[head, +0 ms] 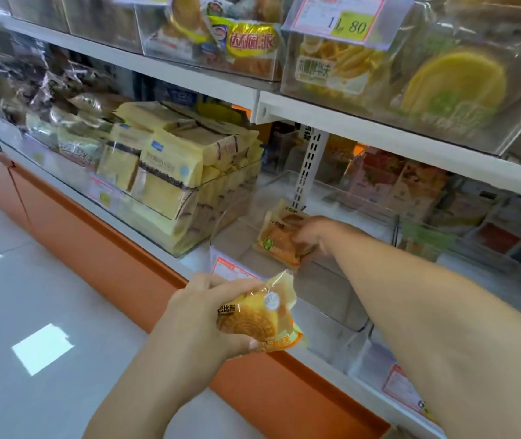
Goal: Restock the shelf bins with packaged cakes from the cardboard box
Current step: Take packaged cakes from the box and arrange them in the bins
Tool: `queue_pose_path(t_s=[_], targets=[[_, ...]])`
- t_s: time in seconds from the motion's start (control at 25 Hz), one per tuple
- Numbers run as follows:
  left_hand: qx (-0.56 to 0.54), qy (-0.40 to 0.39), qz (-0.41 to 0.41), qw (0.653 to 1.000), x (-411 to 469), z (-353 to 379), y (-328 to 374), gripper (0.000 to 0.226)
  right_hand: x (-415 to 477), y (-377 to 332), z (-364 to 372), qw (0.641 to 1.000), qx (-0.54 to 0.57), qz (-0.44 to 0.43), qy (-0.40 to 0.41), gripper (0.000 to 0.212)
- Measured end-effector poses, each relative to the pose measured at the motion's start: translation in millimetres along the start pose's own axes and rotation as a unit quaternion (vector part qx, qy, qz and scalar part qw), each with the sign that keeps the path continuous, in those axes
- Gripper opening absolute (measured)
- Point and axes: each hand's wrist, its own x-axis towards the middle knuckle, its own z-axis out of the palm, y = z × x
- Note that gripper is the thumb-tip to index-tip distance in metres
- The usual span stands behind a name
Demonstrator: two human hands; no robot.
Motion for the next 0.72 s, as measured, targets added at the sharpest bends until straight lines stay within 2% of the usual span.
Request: queue_pose_path(t_s=[0.12,0.16,0.24,0.32,0.36,0.4,0.48,0.56,0.64,0.72], targets=[[-0.008,-0.006,0.002,1.000,0.7,3.1,6.0,0.068,11.3,5.3,4.5,0.997,0.042,0.008,0.063,0.040],[0.001,-0.008,0.002,1.000,1.3,3.4,6.3,0.069,10.8,6.1,4.3,0.996,0.021,0.016,0.083,0.041],[0.016,-0.005,0.005,1.000,2.0,2.7,5.5,0.070,1.7,2.3,-1.0,0.983,-0.125,-0.007,0.133,0.050],[0.016,0.002,0.011,1.000,1.6,2.3,6.2,0.073,-29.4,-8.7,-10.8,0.965,-0.183,-0.085,0.168,0.062],[0.014,0.007,0.014,1.000,1.2,1.9,8.1,0.073,-53.2,-15.1,-16.7,0.963,-0.169,-0.126,0.165,0.060],[0.011,0.013,0.018,1.000,1.5,1.8,10.0,0.073,-84.0,-19.6,-21.7,0.965,-0.161,-0.162,0.129,0.058],[0.002,0.025,0.027,0.999,4.2,1.6,13.2,0.072,-146.5,-21.6,-23.1,0.962,-0.176,-0.210,-0.006,0.063],[-0.010,0.045,0.048,0.998,6.3,2.3,17.8,0.073,-184.1,-14.8,-13.6,0.945,-0.211,-0.229,-0.104,0.056],[-0.034,0.098,0.065,0.992,7.3,4.8,23.0,0.078,-185.3,-7.7,-8.2,0.952,-0.170,-0.239,-0.085,0.041],[-0.061,0.168,0.049,0.983,8.0,8.1,23.3,0.084,-164.9,-9.2,-11.8,0.976,-0.041,-0.215,0.009,0.029]])
